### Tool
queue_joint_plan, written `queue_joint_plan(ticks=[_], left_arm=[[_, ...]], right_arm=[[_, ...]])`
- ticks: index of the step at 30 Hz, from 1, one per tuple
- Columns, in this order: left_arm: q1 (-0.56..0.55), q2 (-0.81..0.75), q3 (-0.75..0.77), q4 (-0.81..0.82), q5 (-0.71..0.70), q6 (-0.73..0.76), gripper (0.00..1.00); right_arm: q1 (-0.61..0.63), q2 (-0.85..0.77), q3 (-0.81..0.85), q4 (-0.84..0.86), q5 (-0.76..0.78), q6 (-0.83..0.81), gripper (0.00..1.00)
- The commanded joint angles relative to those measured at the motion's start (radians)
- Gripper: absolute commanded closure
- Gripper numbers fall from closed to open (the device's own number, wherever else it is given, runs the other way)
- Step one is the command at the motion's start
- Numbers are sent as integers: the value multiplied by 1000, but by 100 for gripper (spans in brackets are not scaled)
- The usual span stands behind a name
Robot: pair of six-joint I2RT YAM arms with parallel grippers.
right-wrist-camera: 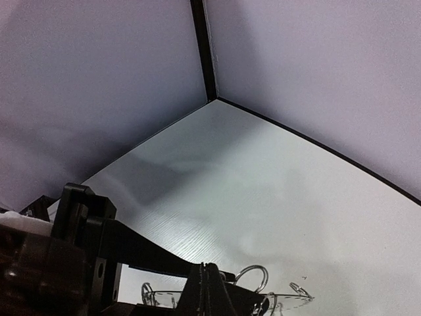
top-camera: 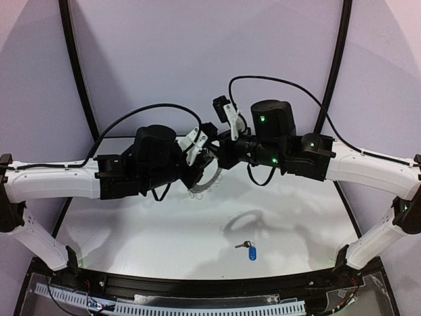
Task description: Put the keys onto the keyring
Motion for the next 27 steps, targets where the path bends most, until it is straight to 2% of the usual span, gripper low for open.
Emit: queue_joint_plan(ticks=[1,4,6,10,19,23,27], left_arm=[[-11,-13,17,65,-30,19,76],[-11,-15,11,82,-49,29,80],[-12,-19,4,90,-49,33,89],[-13,-25,-3,97,-52,39,99],[-29,-48,-46,81,2,107,99],[-63,-92,-133,154,31,191,99],[-84,-129,-196,236,54,247,99]], right_arm=[[9,4,27,45,-9,12,100],[8,3,23,46,-14,9,100],[8,0,18,45,-18,7,100],[9,-11,8,48,-17,4,100],[8,-41,-3,1,51,-34,100],[4,-59,13,-53,98,-58,100],[-21,-53,31,-119,55,-34,100]])
